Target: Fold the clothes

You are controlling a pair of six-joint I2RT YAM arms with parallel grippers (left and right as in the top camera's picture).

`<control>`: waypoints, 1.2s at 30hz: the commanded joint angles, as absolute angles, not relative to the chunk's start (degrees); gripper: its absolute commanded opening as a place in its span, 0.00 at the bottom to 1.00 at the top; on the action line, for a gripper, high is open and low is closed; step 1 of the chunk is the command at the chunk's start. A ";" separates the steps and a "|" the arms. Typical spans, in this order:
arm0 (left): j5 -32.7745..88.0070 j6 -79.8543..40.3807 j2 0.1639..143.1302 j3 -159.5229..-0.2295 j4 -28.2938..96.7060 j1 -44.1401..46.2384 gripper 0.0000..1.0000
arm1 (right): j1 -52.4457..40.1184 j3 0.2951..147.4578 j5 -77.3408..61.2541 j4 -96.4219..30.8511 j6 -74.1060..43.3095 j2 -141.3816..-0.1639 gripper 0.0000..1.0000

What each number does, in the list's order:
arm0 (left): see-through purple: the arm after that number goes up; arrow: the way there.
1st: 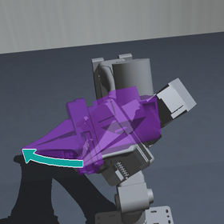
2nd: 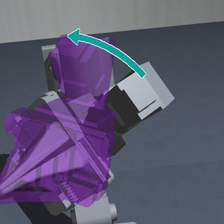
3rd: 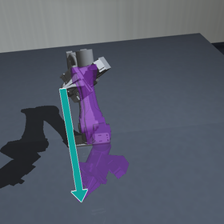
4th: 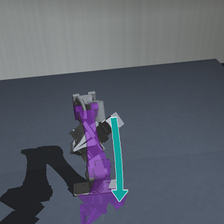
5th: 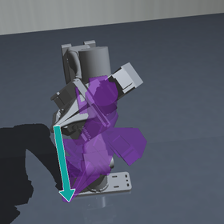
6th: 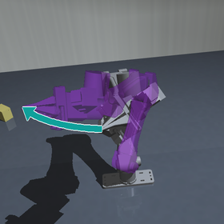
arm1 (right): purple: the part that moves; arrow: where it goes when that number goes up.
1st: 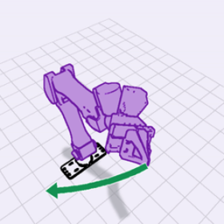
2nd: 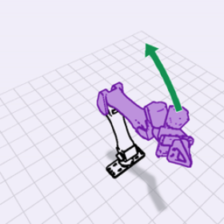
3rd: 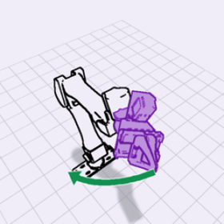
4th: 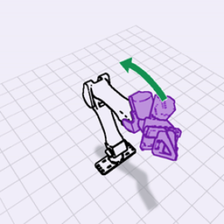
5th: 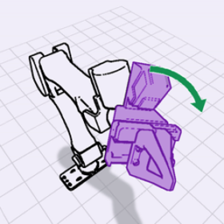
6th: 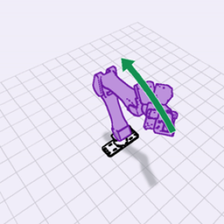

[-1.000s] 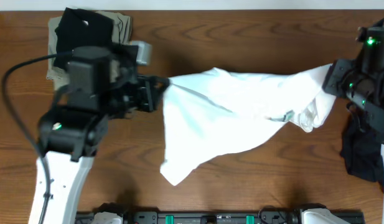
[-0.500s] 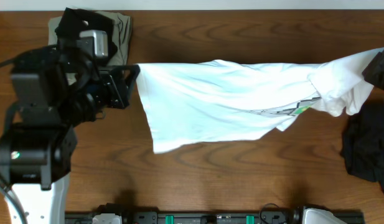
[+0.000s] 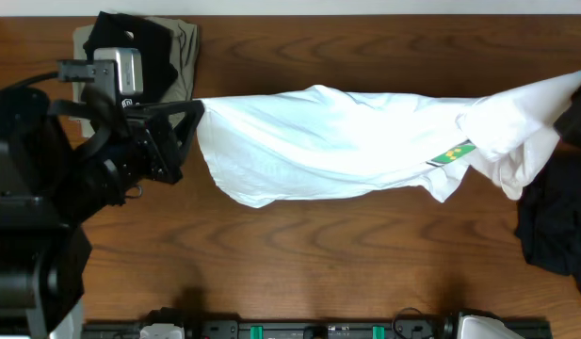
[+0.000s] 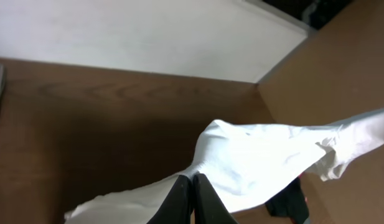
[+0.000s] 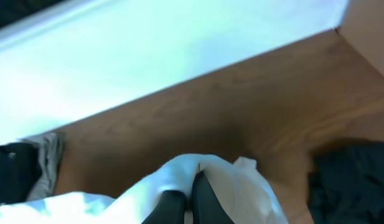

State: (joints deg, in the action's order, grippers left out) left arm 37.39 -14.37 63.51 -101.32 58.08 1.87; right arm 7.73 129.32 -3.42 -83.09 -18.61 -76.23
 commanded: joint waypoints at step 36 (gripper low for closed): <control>32.51 -16.29 98.15 -133.78 52.49 -2.28 0.07 | 17.63 139.98 -39.11 -66.17 -16.93 -103.74 0.01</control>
